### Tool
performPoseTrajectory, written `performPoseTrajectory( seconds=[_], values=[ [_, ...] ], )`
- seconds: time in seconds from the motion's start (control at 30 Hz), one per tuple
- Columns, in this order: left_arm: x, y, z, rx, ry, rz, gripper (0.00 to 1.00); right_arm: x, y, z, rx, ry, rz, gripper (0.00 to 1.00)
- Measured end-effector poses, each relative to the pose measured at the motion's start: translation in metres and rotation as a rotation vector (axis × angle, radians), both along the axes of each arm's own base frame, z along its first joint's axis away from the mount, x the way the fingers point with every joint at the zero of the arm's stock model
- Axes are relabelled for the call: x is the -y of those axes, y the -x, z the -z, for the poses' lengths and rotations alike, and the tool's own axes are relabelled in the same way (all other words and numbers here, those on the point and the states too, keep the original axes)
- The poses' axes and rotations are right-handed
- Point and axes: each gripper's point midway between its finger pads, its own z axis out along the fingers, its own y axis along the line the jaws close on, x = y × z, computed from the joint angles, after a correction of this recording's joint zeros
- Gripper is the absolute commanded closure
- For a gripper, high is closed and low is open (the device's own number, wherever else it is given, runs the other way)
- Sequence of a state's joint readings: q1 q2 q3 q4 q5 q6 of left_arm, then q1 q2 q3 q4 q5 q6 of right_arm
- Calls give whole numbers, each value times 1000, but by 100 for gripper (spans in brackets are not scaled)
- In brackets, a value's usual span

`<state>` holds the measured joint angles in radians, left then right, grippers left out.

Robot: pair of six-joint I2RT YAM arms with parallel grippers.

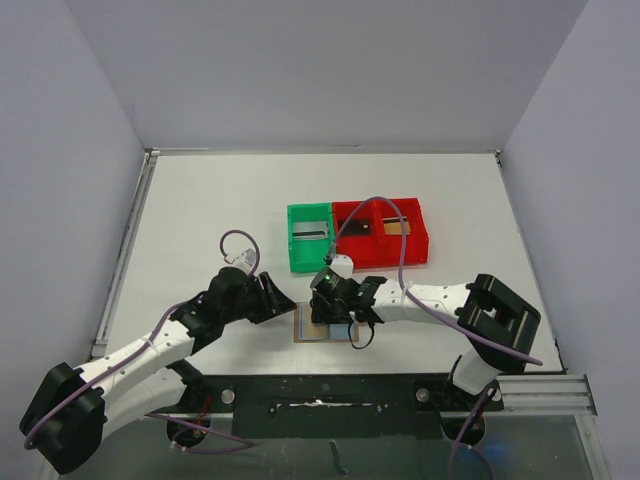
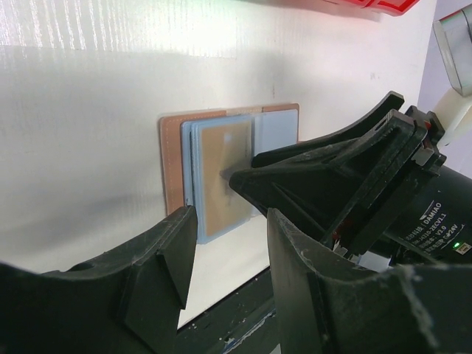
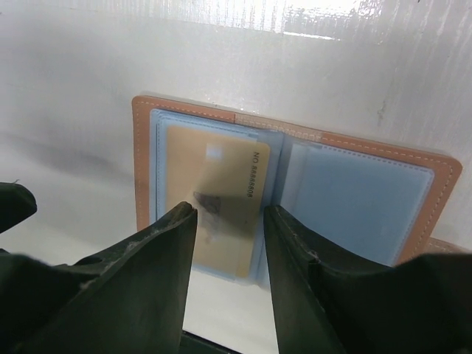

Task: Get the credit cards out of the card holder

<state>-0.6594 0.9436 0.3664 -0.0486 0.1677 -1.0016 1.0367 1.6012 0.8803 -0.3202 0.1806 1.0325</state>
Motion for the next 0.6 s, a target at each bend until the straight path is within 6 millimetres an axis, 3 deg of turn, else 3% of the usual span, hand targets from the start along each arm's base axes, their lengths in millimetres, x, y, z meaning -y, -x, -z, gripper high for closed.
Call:
performPoseTrajectory(
  seconds=[0.2,0.4,0.6],
  values=[
    [0,0,0,-1,-1,0,59,-1,0,8,-11,8,1,67],
    [0,0,1,-3,-2,1,59,5,-4,12,-17,-39,36,86],
    [1,3,6,-27,-9,13,59,11,-5,14,-52,-177,63,89]
  ],
)
